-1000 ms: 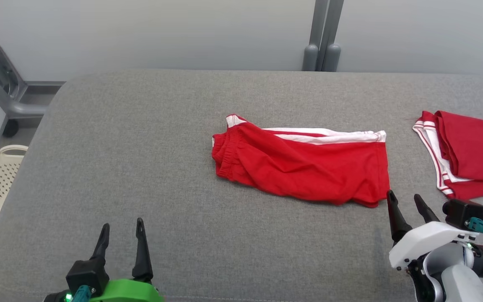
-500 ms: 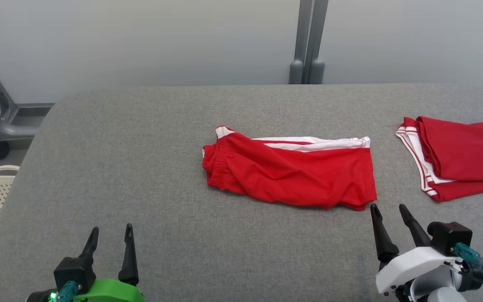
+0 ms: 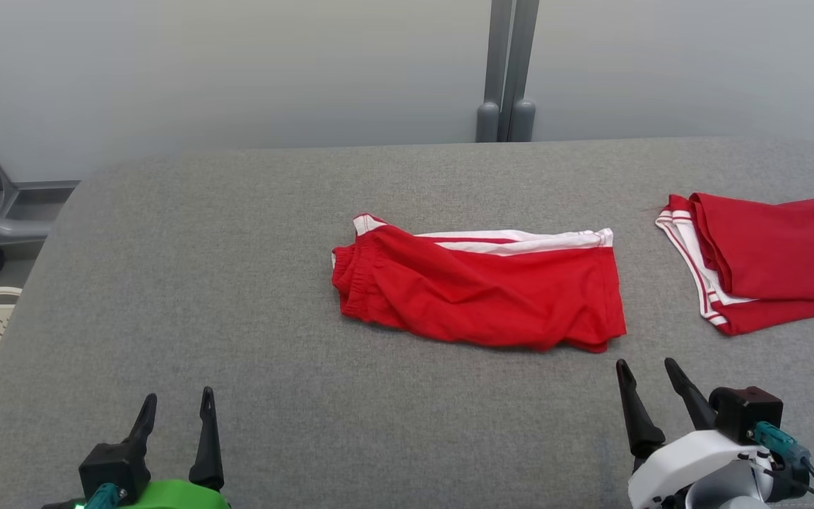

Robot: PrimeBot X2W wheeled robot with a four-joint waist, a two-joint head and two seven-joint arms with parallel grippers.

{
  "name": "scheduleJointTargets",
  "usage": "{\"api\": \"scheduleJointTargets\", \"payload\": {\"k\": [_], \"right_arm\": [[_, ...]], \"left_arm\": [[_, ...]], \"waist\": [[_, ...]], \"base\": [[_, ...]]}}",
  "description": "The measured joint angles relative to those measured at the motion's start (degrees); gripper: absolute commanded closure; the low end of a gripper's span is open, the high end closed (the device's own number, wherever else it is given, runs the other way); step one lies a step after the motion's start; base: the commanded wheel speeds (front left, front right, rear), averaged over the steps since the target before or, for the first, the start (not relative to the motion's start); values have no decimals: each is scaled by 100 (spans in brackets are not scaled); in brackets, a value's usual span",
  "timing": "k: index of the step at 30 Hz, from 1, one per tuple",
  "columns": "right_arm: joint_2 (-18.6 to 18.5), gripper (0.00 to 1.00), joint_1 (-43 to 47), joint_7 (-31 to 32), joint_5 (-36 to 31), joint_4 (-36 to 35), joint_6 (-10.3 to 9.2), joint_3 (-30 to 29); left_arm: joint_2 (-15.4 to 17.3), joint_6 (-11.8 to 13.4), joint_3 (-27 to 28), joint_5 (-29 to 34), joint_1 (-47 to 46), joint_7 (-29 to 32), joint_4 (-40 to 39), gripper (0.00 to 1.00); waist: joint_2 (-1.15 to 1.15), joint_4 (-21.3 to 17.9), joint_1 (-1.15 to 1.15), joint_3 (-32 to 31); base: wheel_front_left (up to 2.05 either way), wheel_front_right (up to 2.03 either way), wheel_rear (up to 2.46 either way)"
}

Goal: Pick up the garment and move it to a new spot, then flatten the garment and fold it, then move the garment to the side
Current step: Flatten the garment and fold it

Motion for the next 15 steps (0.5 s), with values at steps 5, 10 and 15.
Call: {"api": "scheduleJointTargets", "payload": {"k": [5, 10, 15], "right_arm": [[0, 0, -8, 77, -11, -3, 0, 1], [0, 0, -8, 91, -10, -3, 0, 9], [0, 0, -36, 149, -9, -21, -1, 3]], "left_arm": [[9, 26, -23, 1, 0, -1, -20, 0], [11, 66, -31, 1, 1, 0, -33, 0], [33, 75, -47, -7, 1, 24, -51, 0]], "waist": [[0, 3, 0, 42], [0, 2, 0, 70], [0, 4, 0, 101]], "base": [[0, 0, 0], [0, 0, 0], [0, 0, 0]]}}
